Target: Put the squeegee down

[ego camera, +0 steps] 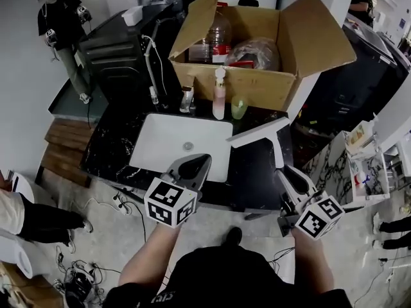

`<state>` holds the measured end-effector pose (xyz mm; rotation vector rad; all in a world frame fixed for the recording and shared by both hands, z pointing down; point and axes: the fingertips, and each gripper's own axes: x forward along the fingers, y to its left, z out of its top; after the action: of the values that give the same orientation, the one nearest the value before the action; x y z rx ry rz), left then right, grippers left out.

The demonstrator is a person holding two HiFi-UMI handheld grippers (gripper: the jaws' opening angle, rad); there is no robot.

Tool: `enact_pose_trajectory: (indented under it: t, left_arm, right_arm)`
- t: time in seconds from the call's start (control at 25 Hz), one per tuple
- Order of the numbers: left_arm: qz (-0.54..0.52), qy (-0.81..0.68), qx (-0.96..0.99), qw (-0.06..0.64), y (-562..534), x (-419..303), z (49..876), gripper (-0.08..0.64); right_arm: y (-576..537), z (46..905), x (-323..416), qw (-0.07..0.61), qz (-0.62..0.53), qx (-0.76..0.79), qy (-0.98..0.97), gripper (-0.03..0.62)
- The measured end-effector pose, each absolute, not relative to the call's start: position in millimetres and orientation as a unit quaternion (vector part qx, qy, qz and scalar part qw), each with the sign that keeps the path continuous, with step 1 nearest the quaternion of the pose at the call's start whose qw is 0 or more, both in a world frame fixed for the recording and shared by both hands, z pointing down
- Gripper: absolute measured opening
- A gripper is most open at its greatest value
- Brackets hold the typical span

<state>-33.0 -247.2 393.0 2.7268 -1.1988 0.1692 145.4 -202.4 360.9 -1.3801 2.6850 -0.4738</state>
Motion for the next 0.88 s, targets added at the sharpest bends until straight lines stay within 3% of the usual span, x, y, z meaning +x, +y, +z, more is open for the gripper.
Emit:
enact_pose_trajectory:
  t: [0.28, 0.88]
  left_arm:
    - [0.072, -0.408, 0.907, 0.082, -276, 12, 397, 0.009]
    - [0.066, -0.395, 0.909, 0.114, -315, 14, 418, 0.009]
  right_arm:
    - [-231, 381, 191, 0.046, -0.18, -0.439, 0.879, 0.097]
    - [-274, 399, 190, 0.023, -0.199, -0.463, 0.864, 0.097]
